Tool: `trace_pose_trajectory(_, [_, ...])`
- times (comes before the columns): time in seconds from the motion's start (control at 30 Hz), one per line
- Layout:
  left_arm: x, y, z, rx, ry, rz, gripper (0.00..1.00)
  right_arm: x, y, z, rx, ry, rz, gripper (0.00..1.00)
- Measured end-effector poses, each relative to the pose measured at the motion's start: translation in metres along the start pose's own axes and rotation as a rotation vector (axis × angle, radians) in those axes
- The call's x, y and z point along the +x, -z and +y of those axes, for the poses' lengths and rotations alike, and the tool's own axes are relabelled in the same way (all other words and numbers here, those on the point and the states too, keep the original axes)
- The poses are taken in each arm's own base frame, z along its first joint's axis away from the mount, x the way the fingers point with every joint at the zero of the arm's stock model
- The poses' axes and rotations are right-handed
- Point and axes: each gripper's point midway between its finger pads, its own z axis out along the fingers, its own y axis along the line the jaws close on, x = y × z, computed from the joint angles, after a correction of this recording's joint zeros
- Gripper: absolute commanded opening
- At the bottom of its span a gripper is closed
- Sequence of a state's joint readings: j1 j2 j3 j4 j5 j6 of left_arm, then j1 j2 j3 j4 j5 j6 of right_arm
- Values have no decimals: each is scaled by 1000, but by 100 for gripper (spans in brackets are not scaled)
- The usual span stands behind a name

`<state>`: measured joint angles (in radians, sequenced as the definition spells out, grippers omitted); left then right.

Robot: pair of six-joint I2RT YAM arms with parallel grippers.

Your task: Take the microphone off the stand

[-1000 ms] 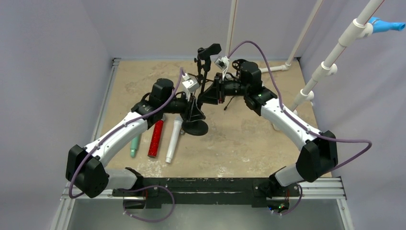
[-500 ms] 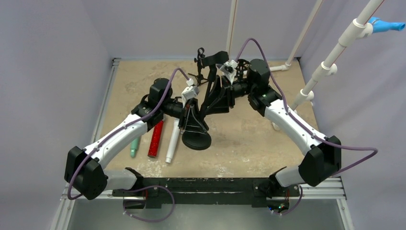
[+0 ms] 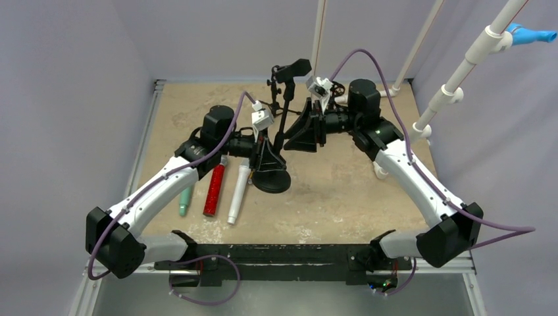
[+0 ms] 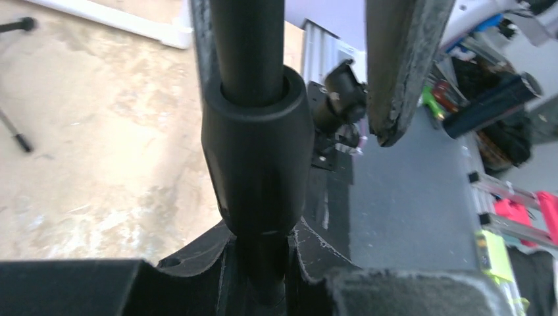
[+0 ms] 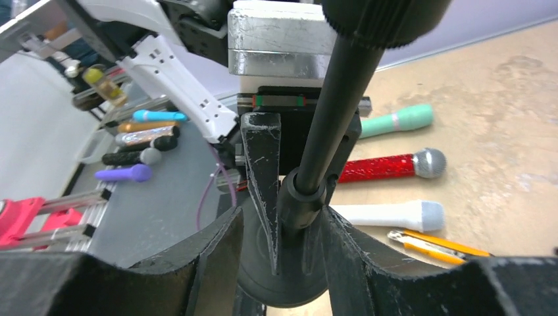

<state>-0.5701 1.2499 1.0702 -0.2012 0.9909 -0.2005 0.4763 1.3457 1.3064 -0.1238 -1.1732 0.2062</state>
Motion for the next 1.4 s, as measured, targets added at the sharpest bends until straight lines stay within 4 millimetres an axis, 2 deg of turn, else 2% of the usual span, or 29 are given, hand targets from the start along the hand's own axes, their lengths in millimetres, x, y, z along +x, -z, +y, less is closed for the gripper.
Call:
trace_pose_trajectory(0.17, [-8,2,21,-142,-5,-23,0,-7,5,-10,100,5,-15,47])
trace_pose_trajectory(0.43, [-2,12,54,-346,30,-10,0,-10,7,-33,232,-38,-41,47])
trace_pose_trajectory(0.57, [-3,17,63,-411,34,-5,0,-10,6,-50,293,-77,-59,47])
trace_pose_trajectory(0.77, [-9,17,76,-477,24,-5,0,-1,-4,-75,349,-160,-62,46])
trace_pose_trajectory(0.93, [-3,16,85,-517,35,21,0,7,-14,-82,352,-199,-53,46])
trace_pose_trajectory(1.2, [5,14,88,-537,46,51,0,5,-20,-82,353,-199,-63,37])
trace_pose_trajectory(1.4, [8,12,87,-533,50,61,0,10,-27,-89,355,-211,-61,17])
